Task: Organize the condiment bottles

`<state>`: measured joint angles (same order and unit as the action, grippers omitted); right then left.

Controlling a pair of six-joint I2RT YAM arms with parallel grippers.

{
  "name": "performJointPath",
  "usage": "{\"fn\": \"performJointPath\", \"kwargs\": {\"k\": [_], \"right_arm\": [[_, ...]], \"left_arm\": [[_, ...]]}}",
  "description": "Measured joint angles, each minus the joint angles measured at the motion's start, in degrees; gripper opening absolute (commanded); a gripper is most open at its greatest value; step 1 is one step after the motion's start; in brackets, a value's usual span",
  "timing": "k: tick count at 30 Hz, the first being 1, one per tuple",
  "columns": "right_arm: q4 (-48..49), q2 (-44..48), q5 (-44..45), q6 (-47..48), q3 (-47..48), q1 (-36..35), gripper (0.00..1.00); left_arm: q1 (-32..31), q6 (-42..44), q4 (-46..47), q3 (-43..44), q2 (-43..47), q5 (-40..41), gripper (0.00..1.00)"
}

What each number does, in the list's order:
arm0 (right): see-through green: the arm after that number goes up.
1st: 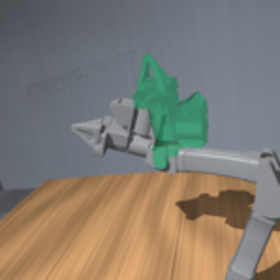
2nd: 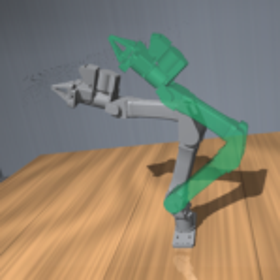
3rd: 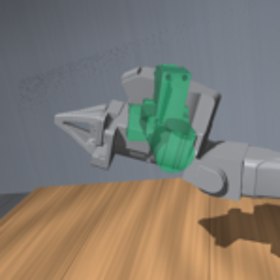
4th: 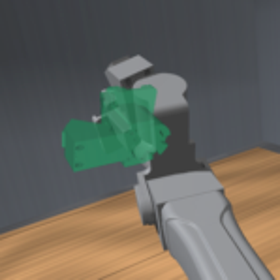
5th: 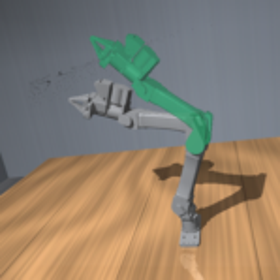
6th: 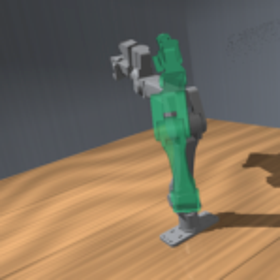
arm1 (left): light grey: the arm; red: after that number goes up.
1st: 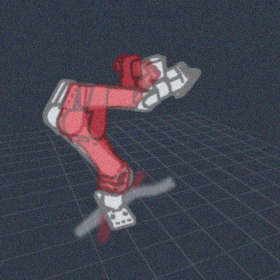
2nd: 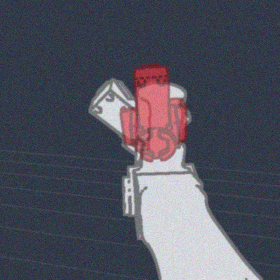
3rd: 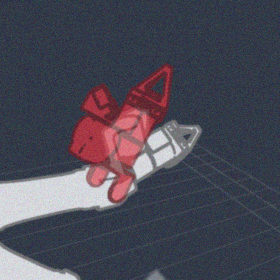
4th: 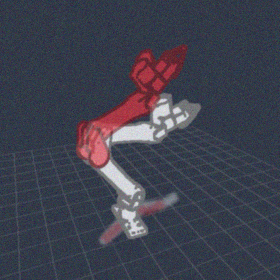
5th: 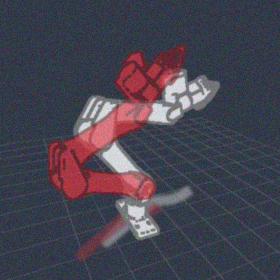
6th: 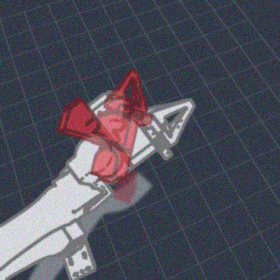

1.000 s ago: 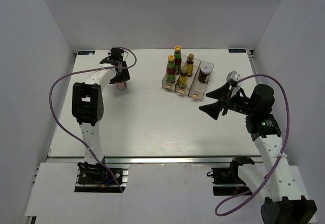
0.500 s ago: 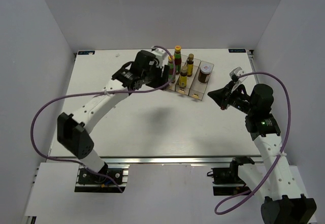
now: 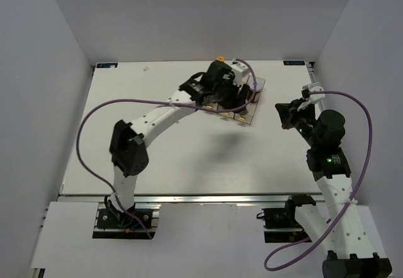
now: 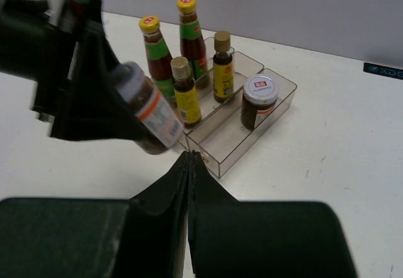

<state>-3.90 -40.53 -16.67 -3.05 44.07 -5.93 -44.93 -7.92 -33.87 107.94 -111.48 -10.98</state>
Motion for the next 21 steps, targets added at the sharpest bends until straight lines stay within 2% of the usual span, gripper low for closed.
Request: {"fn": "performJointPath", "kwargs": {"k": [4,7,13,21], "right_arm": [[0.26,-0.02,2.23,0.0,-0.24,0.28,0.0],[0.79,-0.04,2.43,-0.04,-0.79,0.31,0.0],[0.79,-0.33,1.99,-0.02,-0.92,0.31,0.0],[0.98,-0.35,1.14,-0.02,-1.77,0.31,0.0]], "left_arm": [[-1.88,0.87,0.98,9.25,-10.73,0.76,0.0],[-2.86,1.4,2.51,11.04,-15.04,2.32,0.0],[-3.3,2.54,4.83,11.63,-19.1,7.67,0.0],[-3.13,2.99,9.07,12.39,-19.37,12.5,0.0]]}}
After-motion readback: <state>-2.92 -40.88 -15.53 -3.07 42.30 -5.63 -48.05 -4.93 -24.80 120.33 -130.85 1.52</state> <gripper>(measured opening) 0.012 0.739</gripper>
